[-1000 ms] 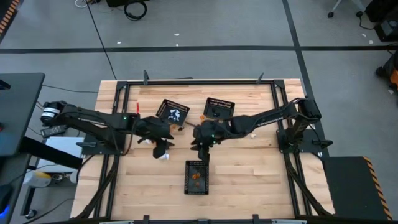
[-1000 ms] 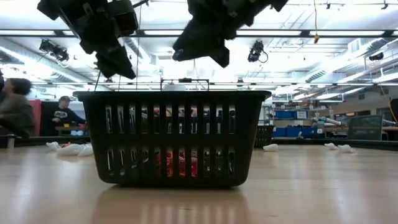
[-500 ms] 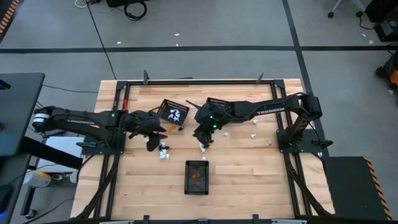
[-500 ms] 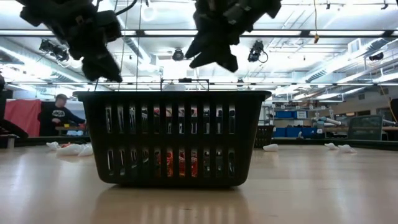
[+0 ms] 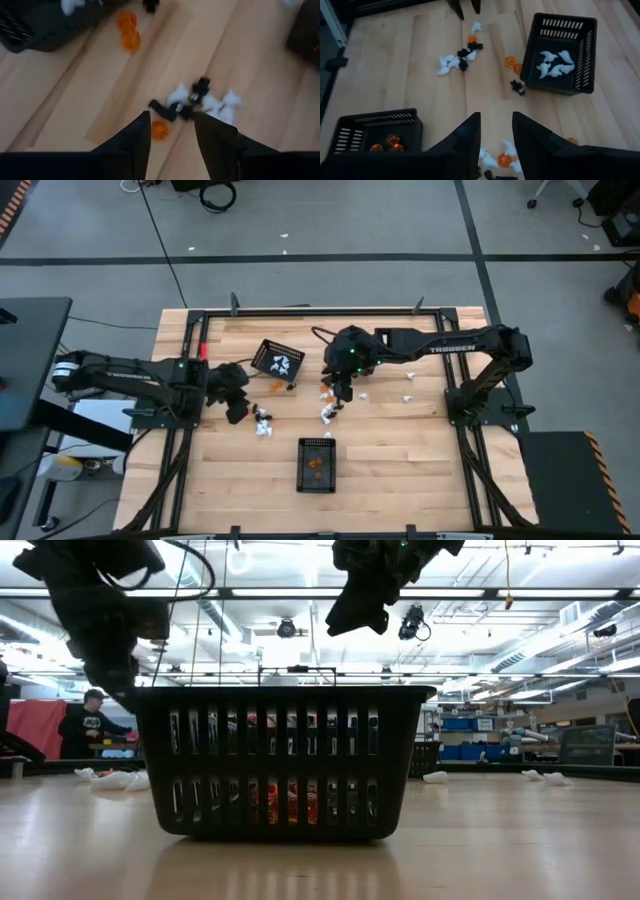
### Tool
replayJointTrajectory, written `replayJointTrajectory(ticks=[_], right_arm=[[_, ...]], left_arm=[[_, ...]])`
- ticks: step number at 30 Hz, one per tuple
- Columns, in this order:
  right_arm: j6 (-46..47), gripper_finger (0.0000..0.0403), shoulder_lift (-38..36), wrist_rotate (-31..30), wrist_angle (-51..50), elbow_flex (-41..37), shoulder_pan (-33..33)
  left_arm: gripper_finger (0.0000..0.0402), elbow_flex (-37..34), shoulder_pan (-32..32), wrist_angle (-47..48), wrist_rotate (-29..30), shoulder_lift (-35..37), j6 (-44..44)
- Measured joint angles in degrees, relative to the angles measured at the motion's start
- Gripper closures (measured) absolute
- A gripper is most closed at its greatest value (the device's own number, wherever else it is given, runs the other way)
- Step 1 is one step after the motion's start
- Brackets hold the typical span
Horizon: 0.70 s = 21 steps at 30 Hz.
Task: Sort Halloween decoration
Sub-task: Put the orange pumpkin toy into the bottom black basket
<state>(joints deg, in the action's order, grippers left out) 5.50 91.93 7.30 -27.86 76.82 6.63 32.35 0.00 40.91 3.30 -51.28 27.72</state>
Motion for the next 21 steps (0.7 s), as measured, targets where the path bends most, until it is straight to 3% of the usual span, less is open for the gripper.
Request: replayJointTrajectory(ticks=[6,13,21], right_arm=[[-0.5,0.0286,0.0,0.5,-0.3,0.0,0.9],[0.7,0.0286,0.0,0.2,-0.8,0.0,0.4],[1.9,0.0286,0.0,0.3,-1.1,0.0,0.3]], left_arm=[[0.0234,-0.1,-3.3,0.8,3.8,-8.0,-4.9],[0.0193,-0.1,-4.7,-2.7,4.5,-16.0,-10.1],[0.0192,0.0,-4.7,-5.3,3.0,-21.5,-6.9]])
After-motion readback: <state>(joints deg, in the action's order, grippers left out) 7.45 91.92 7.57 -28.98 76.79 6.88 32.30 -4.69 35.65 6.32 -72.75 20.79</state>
